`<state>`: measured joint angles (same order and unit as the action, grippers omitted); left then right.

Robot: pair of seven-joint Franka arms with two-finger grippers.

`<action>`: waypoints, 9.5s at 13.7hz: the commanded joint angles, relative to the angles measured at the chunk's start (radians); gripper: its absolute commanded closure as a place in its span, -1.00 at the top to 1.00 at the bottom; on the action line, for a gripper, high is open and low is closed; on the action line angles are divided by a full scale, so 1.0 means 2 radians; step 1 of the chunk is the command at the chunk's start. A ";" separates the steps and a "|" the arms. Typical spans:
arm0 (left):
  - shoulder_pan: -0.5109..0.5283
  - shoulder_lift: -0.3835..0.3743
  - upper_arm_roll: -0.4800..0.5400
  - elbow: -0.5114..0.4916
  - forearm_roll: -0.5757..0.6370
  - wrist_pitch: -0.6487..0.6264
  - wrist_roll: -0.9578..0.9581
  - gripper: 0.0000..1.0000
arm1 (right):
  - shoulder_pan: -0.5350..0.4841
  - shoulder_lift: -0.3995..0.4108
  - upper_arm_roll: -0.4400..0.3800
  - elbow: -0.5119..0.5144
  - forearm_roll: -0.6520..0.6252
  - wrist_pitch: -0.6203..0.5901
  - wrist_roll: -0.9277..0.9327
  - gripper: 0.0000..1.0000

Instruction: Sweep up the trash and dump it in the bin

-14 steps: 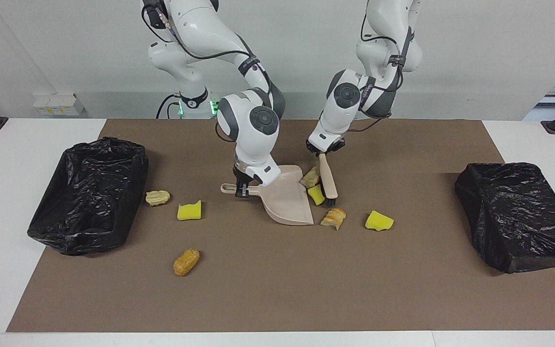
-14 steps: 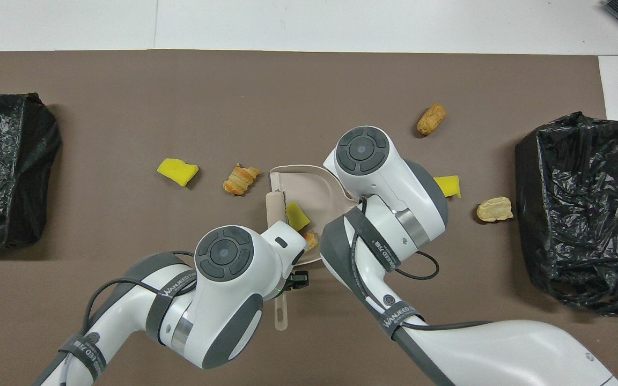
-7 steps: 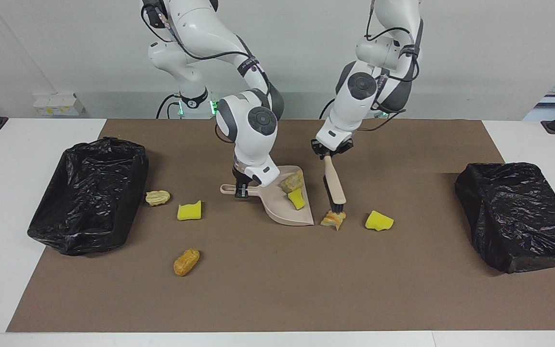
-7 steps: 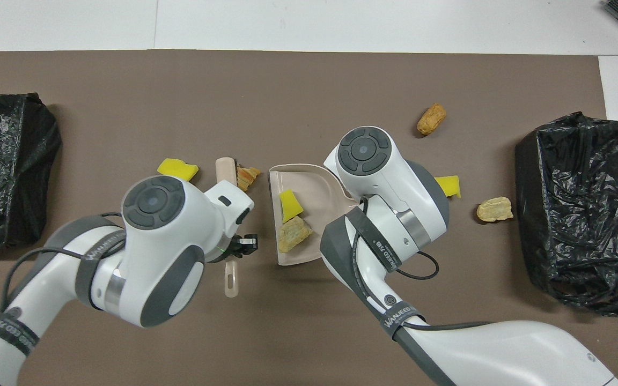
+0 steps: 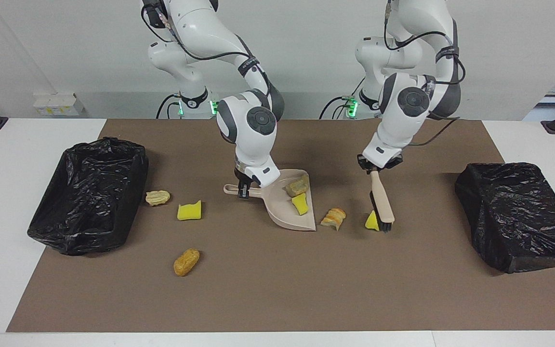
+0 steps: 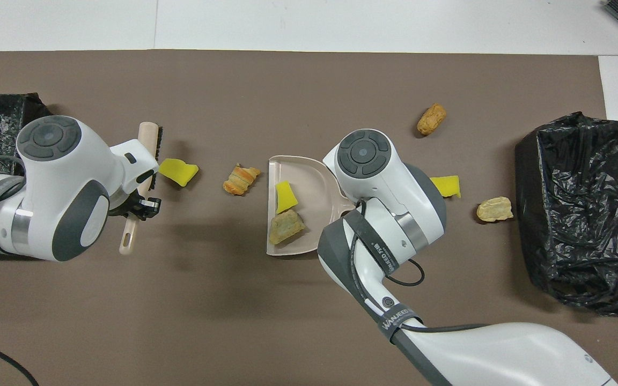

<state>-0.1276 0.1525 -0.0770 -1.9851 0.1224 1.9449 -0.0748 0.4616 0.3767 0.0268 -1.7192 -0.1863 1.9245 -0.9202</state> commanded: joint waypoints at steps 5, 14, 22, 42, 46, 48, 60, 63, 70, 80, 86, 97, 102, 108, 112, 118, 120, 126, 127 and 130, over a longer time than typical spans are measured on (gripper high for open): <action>0.022 0.033 -0.010 0.004 0.027 -0.014 0.065 -1.00 | 0.004 -0.010 0.001 -0.016 0.006 -0.011 0.019 -1.00; -0.120 0.034 -0.012 -0.001 -0.113 -0.008 -0.057 -1.00 | 0.004 -0.011 0.001 -0.019 0.006 -0.010 0.034 -1.00; -0.214 0.023 -0.017 0.009 -0.152 0.007 -0.185 -1.00 | -0.003 -0.013 0.001 -0.021 0.006 -0.014 0.027 -1.00; -0.393 -0.181 -0.021 -0.233 -0.159 0.048 -0.412 -1.00 | -0.176 -0.072 0.000 -0.011 -0.002 -0.046 -0.228 -1.00; -0.433 -0.189 -0.021 -0.253 -0.221 0.066 -0.433 -1.00 | -0.252 -0.066 0.000 0.026 -0.003 -0.046 -0.311 -1.00; -0.432 -0.181 -0.021 -0.257 -0.261 0.079 -0.447 -1.00 | -0.300 -0.065 -0.002 0.045 -0.002 -0.046 -0.340 -1.00; -0.402 -0.163 -0.019 -0.262 -0.265 0.102 -0.382 0.99 | -0.487 -0.072 -0.008 0.058 -0.109 -0.003 -0.480 -1.00; -0.348 -0.165 -0.017 -0.240 -0.251 0.090 -0.337 1.00 | -0.477 -0.073 -0.005 0.057 -0.213 -0.007 -0.418 -1.00; -0.174 -0.173 -0.015 -0.153 -0.091 -0.023 -0.194 1.00 | -0.417 -0.078 -0.006 0.056 -0.323 -0.075 -0.341 -1.00; 0.001 -0.167 -0.012 0.102 -0.074 -0.196 0.024 1.00 | -0.427 -0.123 -0.006 0.059 -0.199 -0.092 -0.383 -1.00; 0.029 -0.106 -0.012 0.226 -0.050 -0.274 0.070 1.00 | -0.373 -0.133 0.001 0.035 -0.092 -0.103 -0.332 -1.00; 0.028 -0.095 -0.012 0.246 -0.052 -0.283 0.066 1.00 | -0.181 -0.132 0.001 -0.053 0.049 -0.100 0.181 -1.00; 0.027 -0.098 -0.013 0.244 -0.053 -0.284 0.067 1.00 | -0.091 -0.093 0.001 -0.065 0.092 -0.030 0.443 -1.00; 0.022 -0.143 -0.013 0.168 -0.053 -0.245 0.073 1.00 | -0.012 -0.031 0.001 -0.059 0.152 0.068 0.613 -1.00; 0.022 -0.143 -0.013 0.167 -0.053 -0.248 0.074 1.00 | 0.043 0.007 0.001 -0.010 0.198 0.092 0.710 -1.00; 0.020 -0.148 -0.014 0.157 -0.053 -0.248 0.071 1.00 | 0.068 0.020 0.001 0.010 0.217 0.083 0.746 -1.00; 0.020 -0.148 -0.014 0.157 -0.053 -0.248 0.073 1.00 | 0.068 0.020 0.001 0.008 0.216 0.079 0.775 -0.53; 0.019 -0.148 -0.019 0.141 -0.053 -0.243 0.070 1.00 | 0.077 -0.009 0.001 0.001 0.214 0.013 0.774 1.00; 0.012 -0.147 -0.019 0.137 -0.053 -0.241 0.069 1.00 | 0.082 -0.024 0.002 -0.014 0.215 0.004 0.777 1.00; -0.026 -0.137 -0.019 0.098 -0.054 -0.174 0.054 1.00 | 0.111 -0.083 0.003 -0.093 0.228 0.009 0.773 1.00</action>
<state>-0.1219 -0.1092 -0.1229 -1.7086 0.0035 1.4990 0.0572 0.6492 0.3122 0.0327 -1.7681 0.2359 1.9166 0.6060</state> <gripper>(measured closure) 0.000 0.000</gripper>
